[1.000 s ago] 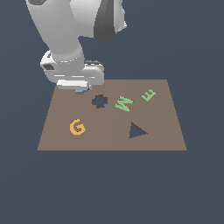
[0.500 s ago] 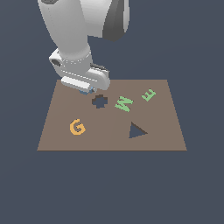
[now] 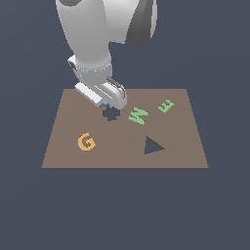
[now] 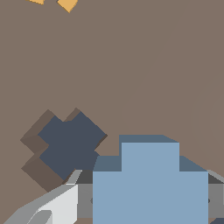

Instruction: Insert a designated object into the corresponding slot on a board.

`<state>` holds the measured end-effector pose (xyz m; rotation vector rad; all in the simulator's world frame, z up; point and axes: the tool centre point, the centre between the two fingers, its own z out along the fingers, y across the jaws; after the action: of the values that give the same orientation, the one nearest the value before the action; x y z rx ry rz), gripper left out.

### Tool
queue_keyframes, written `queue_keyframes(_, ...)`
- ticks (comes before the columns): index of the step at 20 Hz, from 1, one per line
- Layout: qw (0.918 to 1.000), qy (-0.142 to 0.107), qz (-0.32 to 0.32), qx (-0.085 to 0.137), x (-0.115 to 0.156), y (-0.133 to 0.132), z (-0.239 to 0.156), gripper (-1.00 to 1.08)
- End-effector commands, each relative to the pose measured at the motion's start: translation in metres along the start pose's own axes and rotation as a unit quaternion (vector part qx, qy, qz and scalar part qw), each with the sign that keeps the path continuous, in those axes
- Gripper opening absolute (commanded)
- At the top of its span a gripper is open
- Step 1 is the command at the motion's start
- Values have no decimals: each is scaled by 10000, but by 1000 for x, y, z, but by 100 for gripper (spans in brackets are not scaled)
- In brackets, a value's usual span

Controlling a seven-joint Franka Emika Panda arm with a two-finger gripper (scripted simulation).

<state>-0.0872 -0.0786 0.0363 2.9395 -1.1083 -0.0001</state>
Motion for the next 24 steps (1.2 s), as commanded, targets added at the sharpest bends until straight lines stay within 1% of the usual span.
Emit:
queue_keyframes(1, 9989, 2, 467, 2, -1, -8, -1, -100)
queue_keyframes(3, 9965, 1, 832, 2, -1, -14, -1, -100)
queue_keyframes(6, 9906, 0, 1369, 3, 0, -22, -2, -100)
queue_keyframes(13, 9707, -2, 2403, 3, 5, -39, -3, -100)
queue_keyframes(19, 9530, -3, 3031, 2, 10, -49, -4, -100)
queue_keyframes(24, 9413, -5, 3375, 1, 13, -53, -4, -100)
